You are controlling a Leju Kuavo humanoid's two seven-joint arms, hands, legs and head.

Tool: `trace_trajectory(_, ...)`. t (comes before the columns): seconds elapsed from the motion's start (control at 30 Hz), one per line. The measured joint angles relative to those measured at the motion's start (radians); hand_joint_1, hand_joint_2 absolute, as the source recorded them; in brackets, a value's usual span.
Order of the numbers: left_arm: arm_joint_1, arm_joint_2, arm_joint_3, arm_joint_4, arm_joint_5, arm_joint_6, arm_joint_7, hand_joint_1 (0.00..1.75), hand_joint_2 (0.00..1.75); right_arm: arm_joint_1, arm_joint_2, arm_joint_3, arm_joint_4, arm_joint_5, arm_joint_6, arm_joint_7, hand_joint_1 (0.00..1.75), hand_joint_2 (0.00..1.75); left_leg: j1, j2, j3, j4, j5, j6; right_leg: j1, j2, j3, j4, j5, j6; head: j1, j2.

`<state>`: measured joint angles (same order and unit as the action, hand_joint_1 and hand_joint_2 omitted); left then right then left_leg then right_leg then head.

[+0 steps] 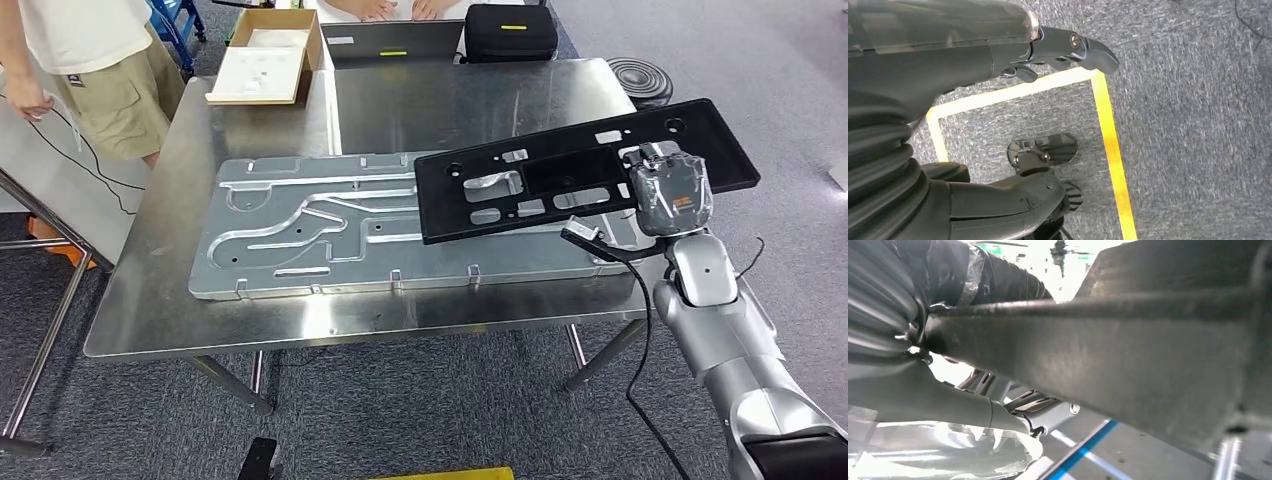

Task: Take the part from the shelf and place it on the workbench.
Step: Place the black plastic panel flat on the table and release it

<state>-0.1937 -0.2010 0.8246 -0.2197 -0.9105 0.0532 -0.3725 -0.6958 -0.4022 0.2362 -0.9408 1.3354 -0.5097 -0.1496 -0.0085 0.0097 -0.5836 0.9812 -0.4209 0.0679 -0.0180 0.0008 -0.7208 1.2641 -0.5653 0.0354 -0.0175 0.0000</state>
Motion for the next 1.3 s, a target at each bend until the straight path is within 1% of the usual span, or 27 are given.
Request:
trace_trajectory(0.03,0.000,0.000,0.000,0.000,-0.002,-0.001,0.001,0.00,1.75,-0.003,0.007,0.014,0.000,0.001,0.003,0.001,1.75,1.75,0.000,-0.001,0.000,0.002,-0.001,0.000,-0.001,0.000,-0.016,0.028,0.000,0.002,0.000,0.000)
trace_trajectory(0.07,0.000,0.000,0.001,0.000,-0.005,-0.002,0.001,0.00,1.75,-0.007,0.013,0.027,-0.002,0.001,0.006,0.002,1.75,1.75,0.000,-0.002,0.000,0.005,-0.004,-0.001,-0.003,0.000,-0.013,0.017,0.019,0.003,0.000,0.000)
trace_trajectory(0.13,0.000,0.000,0.000,0.000,-0.012,-0.007,0.000,0.00,1.75,-0.026,0.020,0.050,-0.006,0.001,0.015,0.002,1.75,1.75,0.000,-0.004,0.000,0.017,-0.012,-0.007,-0.006,-0.002,0.041,-0.102,0.089,0.001,0.000,0.000)
trace_trajectory(0.17,-0.001,0.000,0.000,0.000,-0.015,-0.010,-0.002,0.00,1.75,-0.039,0.023,0.061,-0.007,0.001,0.022,0.004,1.75,1.75,-0.002,-0.005,-0.003,0.025,-0.017,-0.012,-0.004,-0.003,0.070,-0.164,0.113,-0.001,0.000,0.000)
trace_trajectory(0.2,-0.001,0.000,0.000,0.000,-0.018,-0.013,-0.006,0.00,1.75,-0.054,0.026,0.071,-0.009,0.001,0.028,0.006,1.75,1.75,-0.004,-0.006,-0.006,0.032,-0.021,-0.017,-0.002,-0.003,0.089,-0.206,0.126,-0.005,0.000,0.000)
trace_trajectory(0.27,-0.001,0.000,-0.001,0.000,-0.022,-0.018,-0.014,0.00,1.75,-0.077,0.030,0.091,-0.011,-0.001,0.038,0.011,1.75,1.75,-0.006,-0.006,-0.012,0.039,-0.025,-0.026,0.004,-0.001,0.096,-0.224,0.124,-0.015,0.000,0.000)
trace_trajectory(0.33,-0.001,0.000,-0.001,0.000,-0.019,-0.023,-0.026,0.00,1.75,-0.089,0.031,0.107,-0.015,-0.005,0.040,0.015,1.75,1.75,-0.005,-0.006,-0.014,0.044,-0.031,-0.035,0.000,0.000,0.096,-0.227,0.127,-0.027,0.000,0.000)
trace_trajectory(0.37,-0.001,0.001,-0.001,0.000,-0.016,-0.026,-0.033,0.00,1.75,-0.092,0.032,0.112,-0.017,-0.006,0.040,0.015,1.75,1.75,-0.004,-0.006,-0.021,0.060,-0.043,-0.041,-0.002,-0.001,0.097,-0.229,0.128,-0.033,-0.001,0.000)
trace_trajectory(0.43,0.000,0.001,-0.001,0.000,-0.011,-0.032,-0.043,0.00,1.75,-0.097,0.033,0.120,-0.023,-0.010,0.039,0.017,1.75,1.75,0.001,-0.008,-0.061,0.151,-0.097,-0.054,-0.005,-0.002,0.099,-0.233,0.130,-0.042,-0.001,0.000)
trace_trajectory(0.5,0.002,0.001,-0.001,0.000,-0.009,-0.034,-0.049,0.00,1.75,-0.100,0.034,0.126,-0.025,-0.013,0.039,0.018,1.75,1.75,0.006,-0.008,-0.127,0.288,-0.156,-0.063,-0.004,-0.002,0.099,-0.233,0.129,-0.045,-0.001,0.000)
trace_trajectory(0.53,0.004,0.001,-0.001,0.000,-0.009,-0.035,-0.051,0.00,1.75,-0.100,0.035,0.129,-0.025,-0.014,0.039,0.018,1.75,1.75,0.008,-0.007,-0.148,0.329,-0.164,-0.065,-0.004,-0.002,0.099,-0.232,0.128,-0.045,-0.001,0.000)
trace_trajectory(0.57,0.005,0.001,-0.001,0.000,-0.008,-0.035,-0.053,0.00,1.75,-0.099,0.036,0.131,-0.025,-0.016,0.039,0.018,1.31,1.31,0.010,-0.007,-0.151,0.330,-0.151,-0.066,-0.004,-0.001,0.100,-0.232,0.128,-0.045,-0.001,0.000)
trace_trajectory(0.6,0.006,0.001,-0.001,0.000,-0.008,-0.035,-0.055,0.00,1.75,-0.099,0.036,0.132,-0.026,-0.017,0.039,0.018,0.87,0.87,0.011,-0.008,-0.133,0.287,-0.120,-0.064,-0.004,0.000,0.101,-0.232,0.127,-0.044,-0.001,0.000)
trace_trajectory(0.67,0.006,0.002,-0.001,0.000,-0.011,-0.032,-0.058,0.00,1.75,-0.101,0.036,0.134,-0.029,-0.018,0.039,0.019,0.00,0.00,0.010,-0.010,-0.062,0.139,-0.050,-0.054,-0.003,0.002,0.105,-0.232,0.125,-0.040,-0.001,0.000)
trace_trajectory(0.7,0.005,0.002,-0.002,0.000,-0.016,-0.026,-0.062,0.00,1.75,-0.102,0.036,0.134,-0.031,-0.019,0.038,0.020,0.00,0.00,0.008,-0.011,-0.033,0.080,-0.030,-0.049,-0.002,0.003,0.106,-0.232,0.124,-0.036,-0.001,0.000)
trace_trajectory(0.73,0.005,0.002,-0.003,0.000,-0.022,-0.020,-0.068,0.00,1.75,-0.104,0.036,0.135,-0.033,-0.021,0.038,0.020,0.00,0.00,0.006,-0.012,-0.018,0.048,-0.022,-0.045,-0.001,0.003,0.107,-0.233,0.125,-0.031,-0.001,0.000)
trace_trajectory(0.83,0.005,0.002,-0.009,0.000,-0.025,-0.023,-0.086,0.00,0.44,-0.104,0.036,0.137,-0.033,-0.026,0.034,0.019,0.00,0.00,0.006,-0.012,-0.011,0.028,-0.016,-0.033,-0.002,0.004,0.108,-0.238,0.127,-0.013,-0.001,0.000)
trace_trajectory(0.87,0.004,0.002,-0.009,0.000,-0.021,-0.032,-0.089,0.00,0.00,-0.105,0.036,0.138,-0.032,-0.028,0.032,0.018,0.00,0.00,0.008,-0.011,-0.008,0.020,-0.011,-0.026,-0.002,0.003,0.105,-0.230,0.119,-0.009,0.000,0.000)
trace_trajectory(0.93,0.002,0.002,-0.009,0.000,-0.014,-0.047,-0.089,0.00,0.00,-0.108,0.036,0.138,-0.031,-0.033,0.026,0.017,0.00,0.00,0.011,-0.009,-0.004,0.008,-0.002,-0.014,-0.004,0.002,0.072,-0.158,0.072,-0.004,0.000,0.000)
trace_trajectory(1.0,0.002,0.002,-0.009,0.000,-0.011,-0.053,-0.087,0.00,0.00,-0.108,0.036,0.138,-0.027,-0.036,0.021,0.016,0.00,0.00,0.009,-0.008,-0.005,0.007,-0.002,-0.010,-0.005,0.002,0.011,-0.030,0.011,0.000,0.000,0.000)
trace_trajectory(1.03,0.002,0.002,-0.009,0.000,-0.011,-0.054,-0.084,0.00,0.00,-0.107,0.036,0.139,-0.024,-0.036,0.020,0.016,0.00,0.00,0.009,-0.008,-0.006,0.008,-0.002,-0.010,-0.005,0.002,-0.012,0.016,-0.001,0.002,0.000,0.000)
trace_trajectory(1.07,0.003,0.002,-0.009,0.000,-0.010,-0.054,-0.082,0.00,0.00,-0.106,0.036,0.139,-0.020,-0.037,0.019,0.016,0.00,0.00,0.008,-0.008,-0.006,0.009,-0.003,-0.010,-0.005,0.002,-0.019,0.028,0.006,0.004,0.000,0.000)
trace_trajectory(1.1,0.003,0.001,-0.009,0.000,-0.010,-0.055,-0.080,0.00,0.00,-0.106,0.036,0.140,-0.017,-0.038,0.019,0.016,0.00,0.00,0.009,-0.008,-0.006,0.012,-0.005,-0.011,-0.006,0.001,-0.006,-0.001,0.031,0.004,0.000,0.000)
trace_trajectory(1.13,0.003,0.001,-0.009,0.000,-0.010,-0.055,-0.078,0.00,0.00,-0.108,0.036,0.140,-0.016,-0.039,0.019,0.016,0.00,0.00,0.009,-0.009,-0.006,0.016,-0.008,-0.013,-0.006,0.000,0.025,-0.064,0.068,0.004,0.000,0.000)
trace_trajectory(1.2,0.002,0.001,-0.009,0.000,-0.010,-0.055,-0.078,0.00,0.00,-0.111,0.036,0.141,-0.014,-0.041,0.018,0.015,0.00,0.00,0.007,-0.010,-0.008,0.029,-0.016,-0.021,-0.003,-0.002,0.087,-0.188,0.116,-0.001,0.000,0.000)
trace_trajectory(1.23,0.002,0.001,-0.009,0.000,-0.010,-0.055,-0.078,0.00,0.00,-0.112,0.036,0.141,-0.014,-0.043,0.018,0.015,0.00,0.00,0.005,-0.010,-0.011,0.034,-0.019,-0.025,-0.001,-0.002,0.102,-0.222,0.125,-0.005,0.000,0.000)
trace_trajectory(1.3,0.002,0.001,-0.009,0.000,-0.010,-0.055,-0.078,0.00,0.00,-0.111,0.036,0.142,-0.011,-0.044,0.016,0.014,0.00,0.00,0.003,-0.010,-0.014,0.037,-0.021,-0.033,0.003,0.000,0.103,-0.231,0.124,-0.015,0.000,0.000)
